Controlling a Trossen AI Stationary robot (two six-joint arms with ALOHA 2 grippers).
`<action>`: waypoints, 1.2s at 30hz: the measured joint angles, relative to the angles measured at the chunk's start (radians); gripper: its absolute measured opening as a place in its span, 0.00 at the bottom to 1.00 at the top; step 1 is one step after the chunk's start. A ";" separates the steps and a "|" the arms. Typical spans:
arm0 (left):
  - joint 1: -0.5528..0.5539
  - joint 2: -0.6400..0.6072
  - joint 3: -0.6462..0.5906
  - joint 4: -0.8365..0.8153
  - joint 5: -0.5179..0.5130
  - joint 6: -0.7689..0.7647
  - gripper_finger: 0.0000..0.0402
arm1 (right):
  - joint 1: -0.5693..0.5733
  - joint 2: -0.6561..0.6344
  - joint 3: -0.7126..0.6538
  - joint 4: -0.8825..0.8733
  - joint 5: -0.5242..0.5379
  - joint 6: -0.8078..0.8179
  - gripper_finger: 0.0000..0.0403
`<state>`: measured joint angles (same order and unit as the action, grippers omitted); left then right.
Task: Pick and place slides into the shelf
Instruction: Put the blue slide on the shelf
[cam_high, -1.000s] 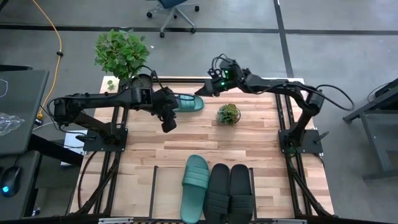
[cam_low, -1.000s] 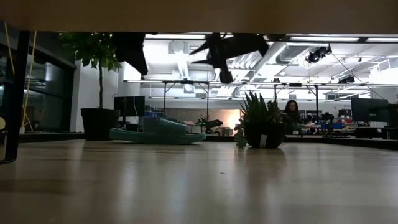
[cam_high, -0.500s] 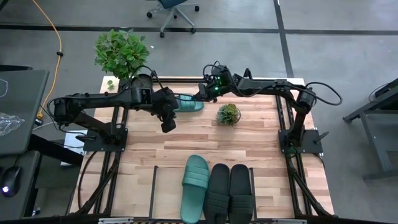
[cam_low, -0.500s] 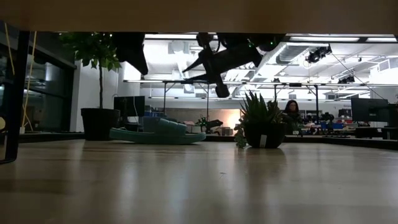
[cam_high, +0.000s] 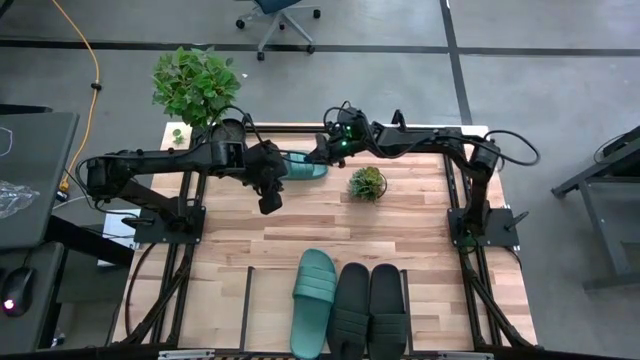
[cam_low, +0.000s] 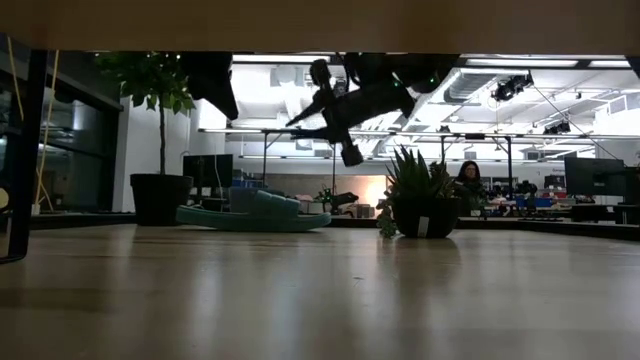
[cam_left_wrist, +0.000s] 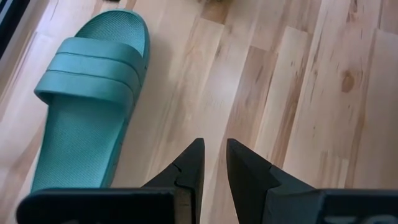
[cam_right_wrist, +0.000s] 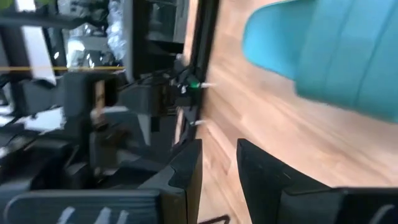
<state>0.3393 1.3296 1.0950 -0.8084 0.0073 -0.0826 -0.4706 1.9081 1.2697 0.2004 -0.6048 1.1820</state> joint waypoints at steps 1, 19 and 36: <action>0.000 0.000 0.000 0.000 -0.001 0.000 0.14 | 0.000 0.006 0.000 0.000 0.010 0.000 0.23; 0.000 0.000 0.000 0.003 -0.008 0.008 0.14 | 0.021 0.019 -0.001 -0.129 0.169 0.048 0.39; -0.002 0.001 0.000 0.004 0.010 0.034 0.14 | 0.053 0.041 -0.001 -0.126 0.310 0.097 0.39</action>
<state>0.3378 1.3304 1.0950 -0.8047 0.0177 -0.0482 -0.4178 1.9488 1.2686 0.0748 -0.2945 1.2788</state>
